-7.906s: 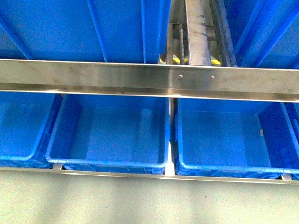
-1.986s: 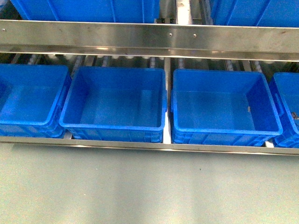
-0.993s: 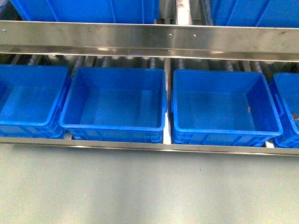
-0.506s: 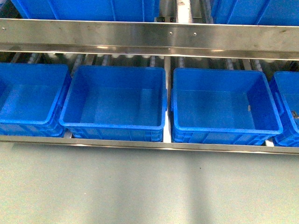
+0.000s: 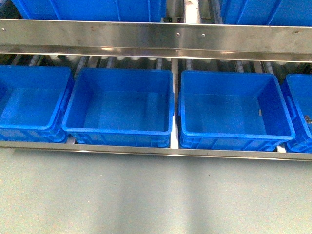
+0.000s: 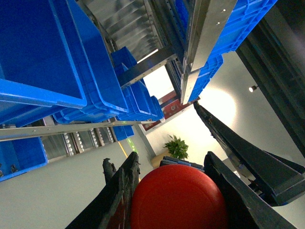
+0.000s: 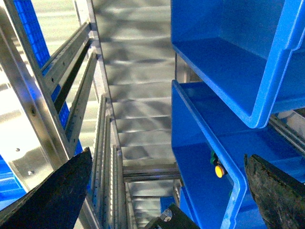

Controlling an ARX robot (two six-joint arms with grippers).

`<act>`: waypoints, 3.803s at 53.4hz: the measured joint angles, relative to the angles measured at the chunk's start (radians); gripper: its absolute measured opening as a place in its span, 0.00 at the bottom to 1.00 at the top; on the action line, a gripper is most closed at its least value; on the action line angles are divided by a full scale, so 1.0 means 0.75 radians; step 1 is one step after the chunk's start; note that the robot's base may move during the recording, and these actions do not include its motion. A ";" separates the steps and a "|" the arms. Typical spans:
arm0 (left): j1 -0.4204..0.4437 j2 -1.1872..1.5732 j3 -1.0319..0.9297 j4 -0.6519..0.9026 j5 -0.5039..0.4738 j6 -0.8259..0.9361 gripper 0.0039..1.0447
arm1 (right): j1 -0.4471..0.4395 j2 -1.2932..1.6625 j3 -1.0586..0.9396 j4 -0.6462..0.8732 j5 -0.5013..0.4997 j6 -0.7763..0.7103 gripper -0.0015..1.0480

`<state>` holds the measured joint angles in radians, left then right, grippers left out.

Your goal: Pick red and yellow buttons and place in box

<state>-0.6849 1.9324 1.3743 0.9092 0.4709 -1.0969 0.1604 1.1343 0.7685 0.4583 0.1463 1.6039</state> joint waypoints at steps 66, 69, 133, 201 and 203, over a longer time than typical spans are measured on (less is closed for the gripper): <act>-0.041 0.213 0.196 -0.017 -0.078 0.008 0.31 | -0.085 -0.014 -0.012 -0.030 -0.048 -0.074 0.93; -0.045 0.220 0.202 -0.017 -0.080 0.005 0.31 | -0.091 -0.014 -0.015 -0.030 -0.048 -0.075 0.93; -0.080 0.139 0.198 0.025 -0.219 0.050 0.92 | -0.148 -0.045 -0.079 -0.024 -0.039 -0.140 0.38; 0.526 -2.273 -1.459 -1.273 -0.845 1.122 0.75 | 0.263 -0.053 0.005 -0.140 0.457 -0.673 0.38; 0.548 -2.310 -1.512 -1.260 -0.930 1.234 0.68 | 0.274 -0.062 0.002 -0.142 0.469 -0.681 0.38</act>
<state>-0.2741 0.1997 0.2405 -0.0357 -0.2268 -0.1711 0.3656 1.0882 0.7696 0.3515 0.4980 1.0935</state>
